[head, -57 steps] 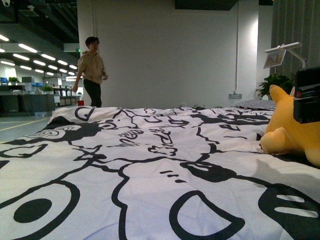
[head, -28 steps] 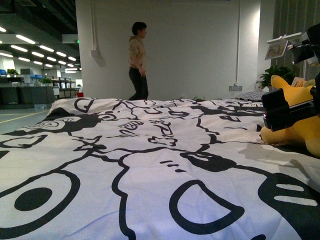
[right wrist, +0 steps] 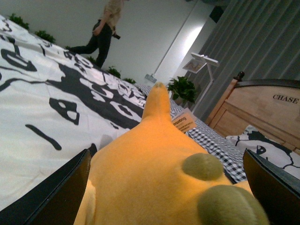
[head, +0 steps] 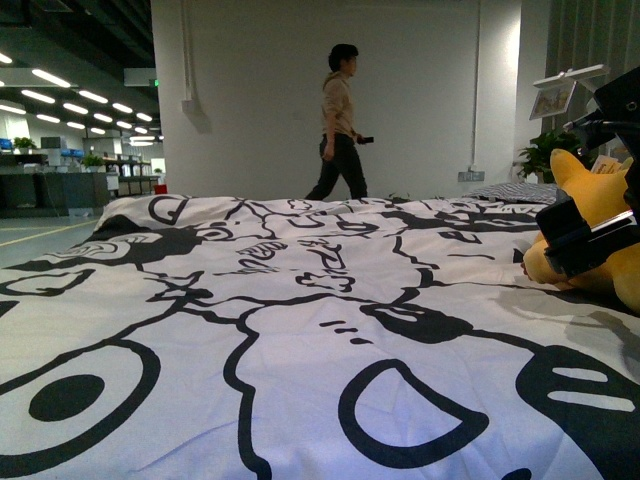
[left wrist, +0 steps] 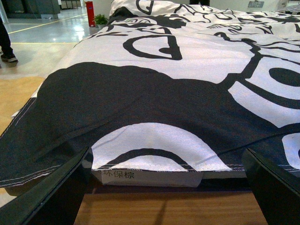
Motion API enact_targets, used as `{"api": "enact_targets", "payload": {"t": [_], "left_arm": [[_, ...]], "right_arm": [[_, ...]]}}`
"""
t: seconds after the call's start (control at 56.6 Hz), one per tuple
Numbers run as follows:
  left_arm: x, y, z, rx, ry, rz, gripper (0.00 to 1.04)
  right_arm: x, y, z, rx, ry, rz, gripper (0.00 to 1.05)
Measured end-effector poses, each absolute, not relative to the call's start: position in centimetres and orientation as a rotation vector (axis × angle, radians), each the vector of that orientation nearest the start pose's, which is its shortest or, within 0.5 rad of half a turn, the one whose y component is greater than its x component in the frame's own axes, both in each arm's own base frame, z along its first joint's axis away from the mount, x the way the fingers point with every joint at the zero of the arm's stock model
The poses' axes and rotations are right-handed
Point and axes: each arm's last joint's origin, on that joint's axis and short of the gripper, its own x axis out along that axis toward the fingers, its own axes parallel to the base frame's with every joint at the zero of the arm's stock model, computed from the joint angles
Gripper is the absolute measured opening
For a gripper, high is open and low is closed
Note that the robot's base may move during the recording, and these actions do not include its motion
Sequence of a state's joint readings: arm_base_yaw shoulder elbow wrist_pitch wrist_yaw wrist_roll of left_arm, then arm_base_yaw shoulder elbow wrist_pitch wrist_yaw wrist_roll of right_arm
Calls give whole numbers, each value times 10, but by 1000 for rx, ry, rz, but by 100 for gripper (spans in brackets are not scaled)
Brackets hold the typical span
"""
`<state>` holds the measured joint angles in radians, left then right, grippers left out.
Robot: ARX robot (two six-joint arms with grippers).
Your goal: Put away toys
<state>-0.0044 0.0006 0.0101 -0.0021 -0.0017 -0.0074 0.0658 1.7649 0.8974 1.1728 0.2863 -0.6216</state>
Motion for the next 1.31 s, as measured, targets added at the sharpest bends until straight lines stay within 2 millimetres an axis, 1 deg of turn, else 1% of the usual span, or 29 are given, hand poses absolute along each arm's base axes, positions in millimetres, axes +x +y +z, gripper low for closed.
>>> {"api": "enact_targets", "payload": {"t": [0.141, 0.477, 0.512, 0.601, 0.654, 0.724, 0.777, 0.883, 0.919, 0.954, 0.989, 1.077, 1.307], "left_arm": [[97, 0, 167, -7, -7, -3, 98], [97, 0, 167, -7, -7, -3, 98], [97, 0, 167, -7, -7, -3, 98], [97, 0, 167, -7, -7, -3, 98], [97, 0, 167, -7, -7, -3, 98], [97, 0, 167, -7, -7, -3, 98], [97, 0, 167, -7, -7, -3, 98], [97, 0, 167, -7, -7, -3, 98], [97, 0, 167, -7, -7, -3, 98], [97, 0, 167, -7, -7, -3, 98], [97, 0, 167, -7, -7, -3, 98], [97, 0, 167, -7, -7, -3, 98], [97, 0, 167, -7, -7, -3, 98]], "right_arm": [[368, 12, 243, -579, -142, -300, 98], [369, 11, 257, -592, 11, -236, 98], [369, 11, 258, -591, 18, -233, 97], [369, 13, 260, -597, 46, -210, 84], [368, 14, 262, -599, 50, -197, 72], [368, 15, 264, -605, 50, -186, 62], [367, 16, 265, -608, 46, -176, 51], [366, 16, 267, -608, 45, -173, 37], [366, 16, 267, -608, 45, -172, 29], [365, 16, 267, -607, 43, -171, 24], [366, 16, 267, -607, 42, -167, 18], [365, 16, 267, -605, 40, -160, 11], [364, 13, 269, -573, 25, -138, 10]]}}
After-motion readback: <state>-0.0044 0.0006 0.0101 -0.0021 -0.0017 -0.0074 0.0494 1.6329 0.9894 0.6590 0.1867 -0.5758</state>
